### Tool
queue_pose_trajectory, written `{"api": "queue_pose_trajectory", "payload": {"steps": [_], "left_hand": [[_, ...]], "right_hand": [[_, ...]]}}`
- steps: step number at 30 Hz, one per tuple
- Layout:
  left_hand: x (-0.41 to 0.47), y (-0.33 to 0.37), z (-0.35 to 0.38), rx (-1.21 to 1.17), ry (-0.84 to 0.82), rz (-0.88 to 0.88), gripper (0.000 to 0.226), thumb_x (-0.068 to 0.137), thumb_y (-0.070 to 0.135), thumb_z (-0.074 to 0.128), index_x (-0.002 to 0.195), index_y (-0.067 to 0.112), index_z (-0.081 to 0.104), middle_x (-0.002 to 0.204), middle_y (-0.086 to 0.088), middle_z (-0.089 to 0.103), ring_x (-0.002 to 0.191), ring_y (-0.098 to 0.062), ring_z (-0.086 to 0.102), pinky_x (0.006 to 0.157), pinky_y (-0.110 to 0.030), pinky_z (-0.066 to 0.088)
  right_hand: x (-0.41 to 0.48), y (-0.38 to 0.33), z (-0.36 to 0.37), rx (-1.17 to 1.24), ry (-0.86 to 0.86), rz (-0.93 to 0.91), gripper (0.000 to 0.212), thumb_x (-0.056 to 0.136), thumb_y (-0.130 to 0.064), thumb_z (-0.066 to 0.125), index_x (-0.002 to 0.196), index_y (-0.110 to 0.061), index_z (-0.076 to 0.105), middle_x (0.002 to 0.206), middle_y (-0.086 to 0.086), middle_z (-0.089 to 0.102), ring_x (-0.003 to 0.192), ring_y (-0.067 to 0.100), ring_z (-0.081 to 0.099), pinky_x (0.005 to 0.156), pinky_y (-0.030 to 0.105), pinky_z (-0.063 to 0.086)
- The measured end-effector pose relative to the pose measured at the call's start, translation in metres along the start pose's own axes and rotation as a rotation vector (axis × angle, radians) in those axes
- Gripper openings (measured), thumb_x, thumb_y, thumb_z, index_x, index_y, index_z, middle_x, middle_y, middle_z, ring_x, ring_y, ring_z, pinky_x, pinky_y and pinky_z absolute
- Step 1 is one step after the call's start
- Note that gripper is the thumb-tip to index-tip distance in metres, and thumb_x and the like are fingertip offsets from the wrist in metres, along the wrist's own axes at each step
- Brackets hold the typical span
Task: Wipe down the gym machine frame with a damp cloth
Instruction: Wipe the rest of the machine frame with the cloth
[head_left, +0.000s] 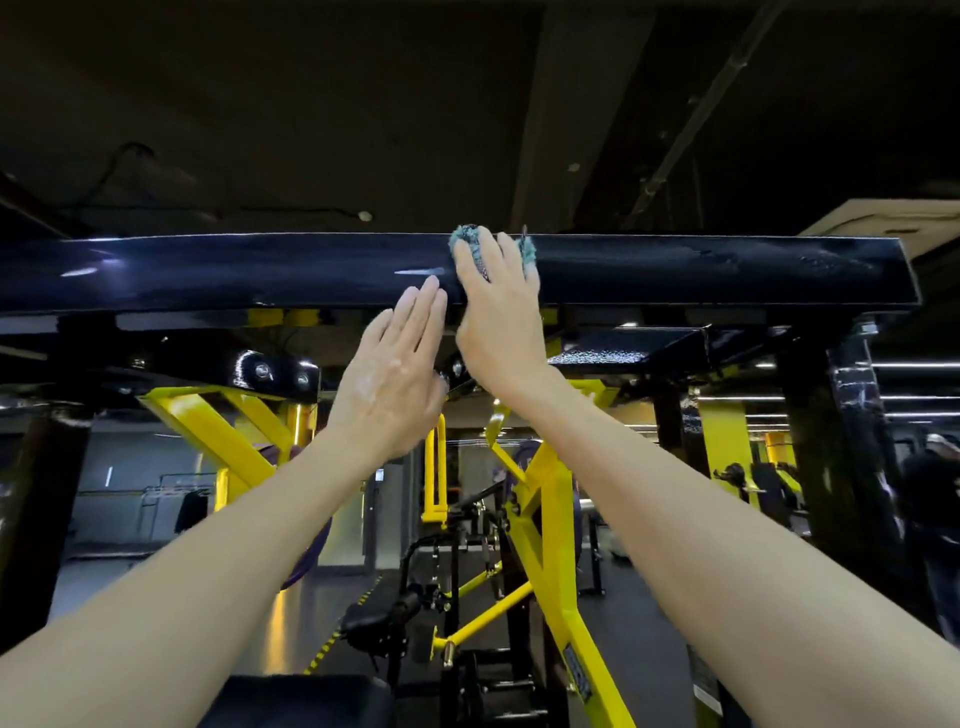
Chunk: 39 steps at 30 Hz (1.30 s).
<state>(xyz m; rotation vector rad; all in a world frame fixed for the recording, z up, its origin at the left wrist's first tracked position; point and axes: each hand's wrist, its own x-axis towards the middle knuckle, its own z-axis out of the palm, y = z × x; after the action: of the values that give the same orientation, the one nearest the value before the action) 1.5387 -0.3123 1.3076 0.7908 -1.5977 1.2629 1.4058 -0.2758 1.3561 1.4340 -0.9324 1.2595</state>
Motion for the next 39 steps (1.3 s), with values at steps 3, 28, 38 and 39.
{"api": "queue_pose_trajectory", "payload": {"steps": [3,28,38,39], "left_hand": [[0.0,-0.003,0.003,-0.042,-0.002,0.017,0.072,0.09,0.021,0.043,0.154,-0.002,0.019,0.162,-0.021,0.017,0.151,-0.031,0.017,0.122,-0.044,0.019],[-0.012,-0.028,0.003,-0.018,0.03,-0.091,0.078,0.086,0.01,0.057,0.154,-0.004,0.019,0.161,-0.023,0.018,0.15,-0.035,0.017,0.121,-0.042,0.014],[-0.014,-0.033,-0.005,0.029,-0.026,-0.058,0.078,0.086,0.01,0.055,0.154,-0.004,0.018,0.162,-0.023,0.015,0.15,-0.035,0.017,0.121,-0.044,0.019],[-0.014,-0.032,-0.004,0.025,-0.027,-0.063,0.078,0.087,0.011,0.054,0.154,-0.004,0.018,0.162,-0.023,0.016,0.15,-0.035,0.017,0.121,-0.044,0.019]], "right_hand": [[0.001,0.006,-0.002,-0.015,-0.033,-0.037,0.059,0.092,0.0,0.049,0.149,-0.011,0.037,0.157,0.013,0.03,0.148,0.031,0.019,0.12,0.046,0.013],[0.0,-0.033,0.011,-0.007,-0.006,0.023,0.06,0.093,-0.005,0.049,0.151,-0.011,0.033,0.159,0.013,0.025,0.149,0.029,0.014,0.12,0.046,0.006],[-0.005,0.056,-0.034,-0.032,0.031,0.04,0.058,0.086,0.004,0.048,0.143,-0.009,0.044,0.148,0.013,0.04,0.138,0.03,0.032,0.115,0.046,0.026],[-0.008,0.069,-0.038,-0.052,0.051,0.06,0.058,0.086,0.004,0.048,0.143,-0.008,0.044,0.147,0.014,0.041,0.137,0.031,0.034,0.114,0.047,0.028]]}}
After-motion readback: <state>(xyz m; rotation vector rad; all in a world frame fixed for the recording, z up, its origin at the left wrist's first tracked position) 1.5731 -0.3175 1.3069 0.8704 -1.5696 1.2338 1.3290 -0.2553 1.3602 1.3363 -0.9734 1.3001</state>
